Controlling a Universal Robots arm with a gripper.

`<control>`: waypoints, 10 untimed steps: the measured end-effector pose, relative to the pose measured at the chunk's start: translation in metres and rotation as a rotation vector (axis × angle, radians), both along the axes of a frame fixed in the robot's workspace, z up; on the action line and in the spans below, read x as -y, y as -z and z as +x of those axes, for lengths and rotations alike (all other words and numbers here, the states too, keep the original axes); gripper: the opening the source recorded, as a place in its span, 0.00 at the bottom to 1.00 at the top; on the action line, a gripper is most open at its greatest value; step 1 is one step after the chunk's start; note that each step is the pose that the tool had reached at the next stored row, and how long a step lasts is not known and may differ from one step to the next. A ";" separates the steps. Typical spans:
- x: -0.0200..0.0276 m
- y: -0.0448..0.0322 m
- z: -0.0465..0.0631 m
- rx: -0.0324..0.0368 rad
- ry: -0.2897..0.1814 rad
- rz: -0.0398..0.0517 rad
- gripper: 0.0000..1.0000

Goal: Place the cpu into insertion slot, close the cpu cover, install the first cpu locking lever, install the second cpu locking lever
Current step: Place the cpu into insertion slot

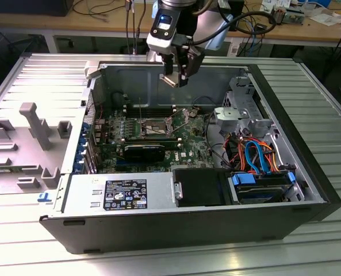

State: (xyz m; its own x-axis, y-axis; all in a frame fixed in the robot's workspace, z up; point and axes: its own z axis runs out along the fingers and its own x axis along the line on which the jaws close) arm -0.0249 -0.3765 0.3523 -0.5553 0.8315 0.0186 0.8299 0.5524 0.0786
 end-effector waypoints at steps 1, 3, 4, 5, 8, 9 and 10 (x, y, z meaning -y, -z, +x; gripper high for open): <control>0.0000 0.0000 0.000 0.0000 0.008 0.0000 0.54; 0.0000 0.0000 0.000 0.0000 0.026 0.0000 0.54; 0.0000 0.0001 0.000 0.0000 0.039 0.0000 0.54; 0.0000 0.0001 0.000 0.0000 0.048 0.0000 0.54; 0.0000 0.0001 0.000 0.0000 0.066 0.0000 0.54; 0.0000 0.0002 0.000 0.0000 0.078 0.0000 0.54; 0.0000 0.0002 0.000 0.0000 0.087 0.0000 0.54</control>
